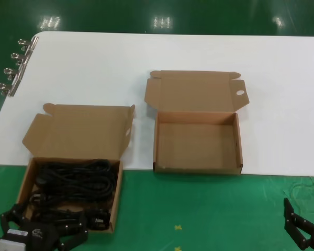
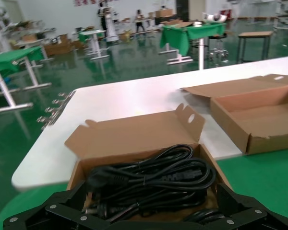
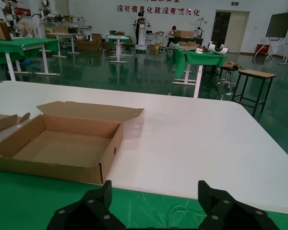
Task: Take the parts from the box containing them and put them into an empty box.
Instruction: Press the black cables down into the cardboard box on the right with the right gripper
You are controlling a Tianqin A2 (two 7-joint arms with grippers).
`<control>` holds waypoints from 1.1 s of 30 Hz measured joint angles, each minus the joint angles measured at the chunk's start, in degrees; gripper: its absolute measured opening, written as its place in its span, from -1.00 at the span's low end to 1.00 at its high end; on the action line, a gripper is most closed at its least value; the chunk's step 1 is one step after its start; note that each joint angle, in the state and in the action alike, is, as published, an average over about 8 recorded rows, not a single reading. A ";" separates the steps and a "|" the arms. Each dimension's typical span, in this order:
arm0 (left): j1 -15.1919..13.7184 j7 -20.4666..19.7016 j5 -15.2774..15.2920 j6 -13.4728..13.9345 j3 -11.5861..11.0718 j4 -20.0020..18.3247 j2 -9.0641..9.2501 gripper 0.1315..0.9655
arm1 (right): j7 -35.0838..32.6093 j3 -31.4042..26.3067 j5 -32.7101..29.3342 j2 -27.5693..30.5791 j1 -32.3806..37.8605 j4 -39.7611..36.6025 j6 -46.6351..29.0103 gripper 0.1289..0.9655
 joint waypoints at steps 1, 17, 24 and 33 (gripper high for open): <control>-0.25 0.08 0.17 0.20 0.27 0.07 -0.56 1.00 | 0.00 0.00 0.00 0.00 0.00 0.00 0.00 0.44; -13.52 20.49 6.82 14.58 4.43 10.94 -9.97 1.00 | 0.00 0.00 0.00 0.00 0.00 0.00 0.00 -0.40; -23.12 22.93 14.55 21.99 9.21 14.67 -14.55 1.00 | 0.00 0.00 0.00 0.00 0.00 0.00 0.00 -0.57; -32.73 10.41 33.30 33.84 15.58 13.60 -18.56 1.00 | 0.00 0.00 0.00 0.00 0.00 0.00 0.00 -0.85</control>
